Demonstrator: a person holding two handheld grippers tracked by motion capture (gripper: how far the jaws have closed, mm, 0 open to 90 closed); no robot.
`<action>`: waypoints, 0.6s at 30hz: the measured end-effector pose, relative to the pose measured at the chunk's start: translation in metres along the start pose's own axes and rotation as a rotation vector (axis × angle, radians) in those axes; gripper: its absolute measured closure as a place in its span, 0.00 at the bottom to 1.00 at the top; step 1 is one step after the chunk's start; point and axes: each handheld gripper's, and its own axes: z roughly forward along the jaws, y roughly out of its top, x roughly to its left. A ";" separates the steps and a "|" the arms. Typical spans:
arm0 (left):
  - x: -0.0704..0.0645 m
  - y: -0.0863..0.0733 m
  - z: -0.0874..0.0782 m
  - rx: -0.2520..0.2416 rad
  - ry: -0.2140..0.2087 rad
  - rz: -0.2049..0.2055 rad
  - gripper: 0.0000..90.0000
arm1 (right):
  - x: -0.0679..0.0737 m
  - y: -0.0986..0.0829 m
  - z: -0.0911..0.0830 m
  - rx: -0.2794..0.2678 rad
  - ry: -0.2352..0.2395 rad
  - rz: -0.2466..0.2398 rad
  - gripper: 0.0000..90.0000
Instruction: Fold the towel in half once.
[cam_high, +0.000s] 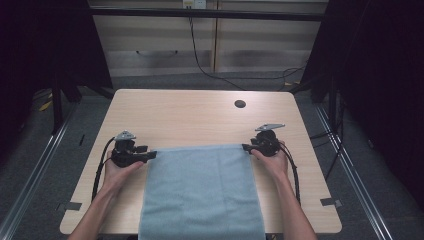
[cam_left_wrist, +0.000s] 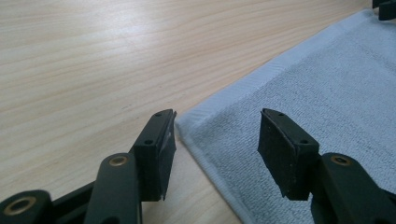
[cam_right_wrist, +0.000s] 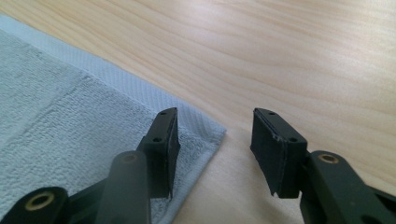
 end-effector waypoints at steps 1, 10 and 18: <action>0.000 -0.001 0.000 -0.002 0.004 -0.007 0.51 | 0.000 -0.001 0.001 0.007 -0.005 0.004 0.56; 0.003 -0.005 0.004 0.022 0.041 0.001 0.51 | 0.007 -0.003 0.005 -0.018 0.005 -0.008 0.85; 0.006 -0.005 0.000 0.008 0.057 0.002 0.53 | 0.009 -0.006 0.004 -0.036 0.027 0.022 0.90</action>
